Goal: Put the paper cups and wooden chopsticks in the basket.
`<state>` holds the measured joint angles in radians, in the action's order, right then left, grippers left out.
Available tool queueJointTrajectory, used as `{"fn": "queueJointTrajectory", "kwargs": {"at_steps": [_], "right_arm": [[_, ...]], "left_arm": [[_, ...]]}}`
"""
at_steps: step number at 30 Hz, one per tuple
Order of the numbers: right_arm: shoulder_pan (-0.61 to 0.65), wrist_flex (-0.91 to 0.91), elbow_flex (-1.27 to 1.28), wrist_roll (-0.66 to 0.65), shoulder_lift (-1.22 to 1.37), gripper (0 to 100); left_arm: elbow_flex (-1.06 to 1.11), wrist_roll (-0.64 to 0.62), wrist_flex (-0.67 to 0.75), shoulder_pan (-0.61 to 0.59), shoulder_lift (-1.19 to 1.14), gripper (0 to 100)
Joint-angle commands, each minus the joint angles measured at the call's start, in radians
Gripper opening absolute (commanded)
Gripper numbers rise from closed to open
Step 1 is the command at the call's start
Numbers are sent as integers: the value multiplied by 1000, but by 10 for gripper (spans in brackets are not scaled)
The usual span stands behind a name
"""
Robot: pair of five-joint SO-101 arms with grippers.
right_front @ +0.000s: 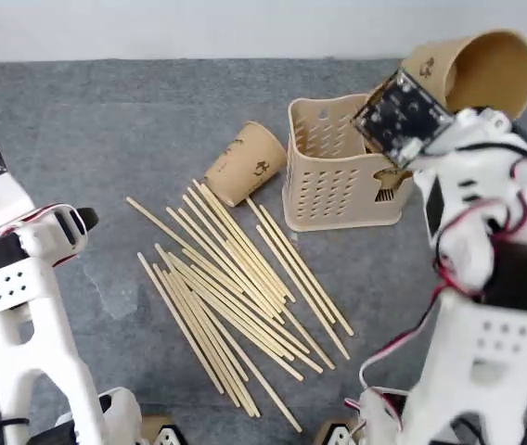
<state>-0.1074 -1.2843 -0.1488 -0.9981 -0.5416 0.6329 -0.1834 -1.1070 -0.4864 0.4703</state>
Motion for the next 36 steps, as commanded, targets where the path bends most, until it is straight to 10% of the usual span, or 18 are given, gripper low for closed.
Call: {"fn": "queueJointTrajectory", "kwargs": {"at_steps": [1,27,36], "right_arm": [[-13,22,-46,-37,48,9],[38,-50,-46,-72,15,95],[45,-361,-41,233,-168,90]], "left_arm": [[-12,2,18,0,29,294],[-8,2,18,0,29,294],[-41,2,20,0,31,294]]}}
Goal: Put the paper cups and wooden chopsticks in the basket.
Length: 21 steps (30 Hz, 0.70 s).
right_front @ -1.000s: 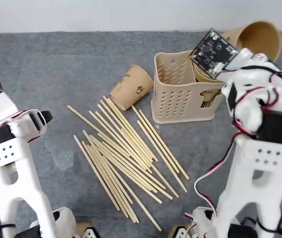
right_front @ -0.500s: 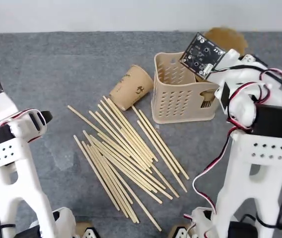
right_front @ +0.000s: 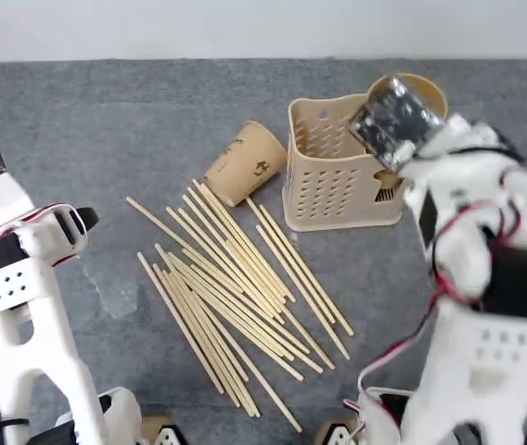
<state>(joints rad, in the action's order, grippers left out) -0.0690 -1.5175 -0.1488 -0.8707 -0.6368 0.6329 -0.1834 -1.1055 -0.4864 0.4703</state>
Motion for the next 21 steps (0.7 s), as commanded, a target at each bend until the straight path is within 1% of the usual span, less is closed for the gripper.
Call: {"fn": "queueJointTrajectory", "kwargs": {"at_steps": [1,5,7,10,12,16,18,21], "right_arm": [[7,-162,-32,150,-81,90],[1,-236,28,353,-90,90],[1,-245,68,471,-90,90],[7,-245,144,655,-90,90],[8,-240,198,733,-90,90],[10,-243,287,755,-90,90],[31,-243,327,756,-90,90],[79,-236,387,756,-90,90]], "left_arm": [[-58,2,17,0,31,294],[-154,6,2,18,26,294],[-220,18,-37,44,20,294],[-311,94,-100,133,20,294],[-354,158,-129,203,18,294],[-401,242,-141,315,18,294],[-424,281,-143,365,2,294],[-496,333,-169,439,-106,295]]}}
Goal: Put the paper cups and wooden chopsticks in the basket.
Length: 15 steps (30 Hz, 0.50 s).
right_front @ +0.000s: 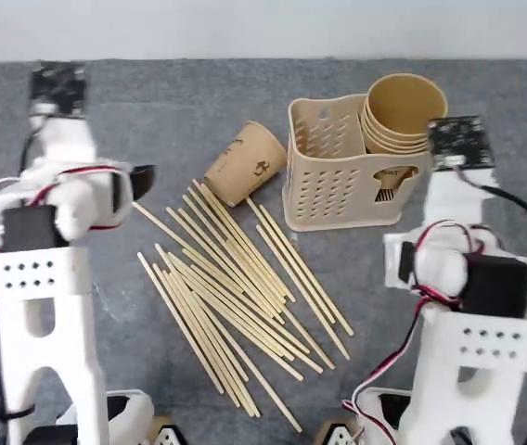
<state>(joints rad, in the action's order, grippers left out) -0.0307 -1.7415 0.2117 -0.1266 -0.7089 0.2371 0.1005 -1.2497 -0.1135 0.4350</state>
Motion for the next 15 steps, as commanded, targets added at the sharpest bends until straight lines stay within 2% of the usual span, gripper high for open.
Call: {"fn": "queueJointTrajectory", "kwargs": {"at_steps": [1,7,15], "right_arm": [[61,-10,43,12,-18,90],[99,-7,104,9,-18,90],[91,82,242,9,-19,90]], "left_arm": [[-134,72,-41,84,-124,297],[-412,215,-137,172,-463,367],[-875,325,-140,184,-865,374]]}}
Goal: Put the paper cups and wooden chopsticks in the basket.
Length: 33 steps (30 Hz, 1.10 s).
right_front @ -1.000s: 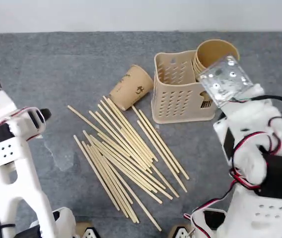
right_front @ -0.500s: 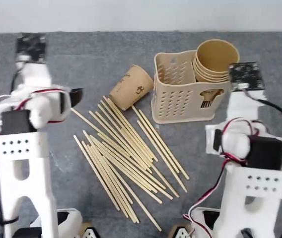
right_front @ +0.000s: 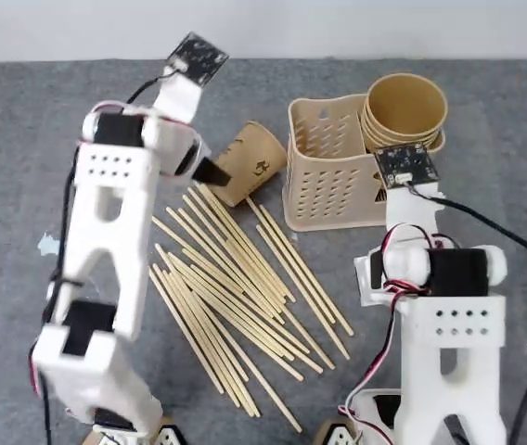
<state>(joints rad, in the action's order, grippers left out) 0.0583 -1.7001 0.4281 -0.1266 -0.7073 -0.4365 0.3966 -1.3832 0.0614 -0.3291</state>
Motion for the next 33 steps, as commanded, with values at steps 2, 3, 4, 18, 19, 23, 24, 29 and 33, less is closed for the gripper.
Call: {"fn": "queueJointTrajectory", "kwargs": {"at_steps": [2,3,4,18,19,23,24,29,33], "right_arm": [[2,59,60,8,-21,90],[2,67,75,8,-21,90],[2,71,84,8,-21,90],[-82,99,97,8,-21,90],[-82,99,97,6,-21,90],[-82,99,98,6,-21,90],[-82,99,98,6,-21,90],[-82,99,98,6,-21,90],[-84,99,100,6,-21,90]], "left_arm": [[-318,31,-9,15,-215,374],[-378,32,-18,17,-270,374],[-440,32,-37,21,-325,374],[-1076,83,-213,78,-891,374],[-1079,83,-204,77,-907,374],[-1081,84,-189,77,-956,374],[-1082,87,-183,77,-961,374],[-1096,87,-186,69,-948,372],[-1145,89,-247,74,-947,371]]}}
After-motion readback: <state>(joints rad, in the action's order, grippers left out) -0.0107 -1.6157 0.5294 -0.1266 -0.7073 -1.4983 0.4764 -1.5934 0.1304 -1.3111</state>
